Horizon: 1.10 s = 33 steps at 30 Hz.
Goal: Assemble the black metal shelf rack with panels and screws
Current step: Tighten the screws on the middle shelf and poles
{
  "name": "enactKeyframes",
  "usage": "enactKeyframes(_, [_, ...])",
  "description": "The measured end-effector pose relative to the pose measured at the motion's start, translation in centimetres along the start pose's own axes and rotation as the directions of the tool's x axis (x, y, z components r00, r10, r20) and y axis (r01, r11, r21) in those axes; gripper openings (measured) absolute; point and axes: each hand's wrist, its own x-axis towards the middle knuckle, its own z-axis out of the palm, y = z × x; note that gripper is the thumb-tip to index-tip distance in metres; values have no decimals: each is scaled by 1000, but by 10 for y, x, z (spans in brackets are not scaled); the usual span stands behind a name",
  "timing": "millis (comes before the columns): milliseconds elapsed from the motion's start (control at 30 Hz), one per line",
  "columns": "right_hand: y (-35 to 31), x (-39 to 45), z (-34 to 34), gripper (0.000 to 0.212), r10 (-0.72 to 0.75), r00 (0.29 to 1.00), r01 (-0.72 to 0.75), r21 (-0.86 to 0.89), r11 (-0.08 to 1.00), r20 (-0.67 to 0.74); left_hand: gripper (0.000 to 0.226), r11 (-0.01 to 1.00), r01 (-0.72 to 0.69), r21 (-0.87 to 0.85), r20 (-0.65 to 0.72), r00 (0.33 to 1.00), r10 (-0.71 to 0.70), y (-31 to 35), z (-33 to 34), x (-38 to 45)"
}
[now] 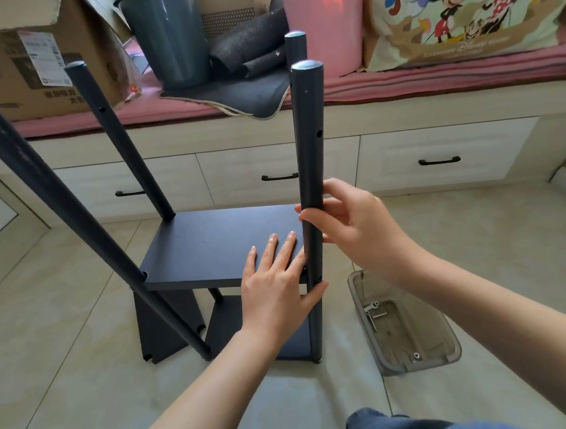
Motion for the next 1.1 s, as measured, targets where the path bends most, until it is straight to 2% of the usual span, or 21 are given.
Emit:
enactKeyframes(200, [40, -24, -22, 21, 106, 993, -109, -58, 992, -58, 70, 1000, 10, 7, 37, 999, -10, -3, 3, 2])
enactKeyframes(367, [112, -55, -41, 11, 290, 953, -302, -218, 928, -87, 69, 1000, 16, 20, 52, 999, -17, -3, 5, 4])
enactKeyframes(567, [209, -101, -46, 7, 592, 805, -543, -440, 715, -30, 67, 998, 31, 50, 26, 999, -32, -2, 7, 6])
enactKeyframes(700, [249, -106, -38, 16, 698, 716, -584, -543, 603, 5, 68, 997, 41, 58, -6, 999, -41, 1, 7, 7])
enactKeyframes(867, [281, -98, -20, 26, 790, 604, -553, -659, 510, 104, 64, 996, 51, 69, -38, 998, -48, 2, 9, 6])
enactKeyframes(1000, [296, -101, 3, 17, 816, 562, -562, -664, 494, 131, 63, 997, 38, 71, -92, 995, -32, 2, 12, 6])
enactKeyframes(1100, [297, -109, 21, 20, 829, 537, -581, -643, 498, 157, 62, 997, 37, 72, -98, 995, -30, 1, 13, 6])
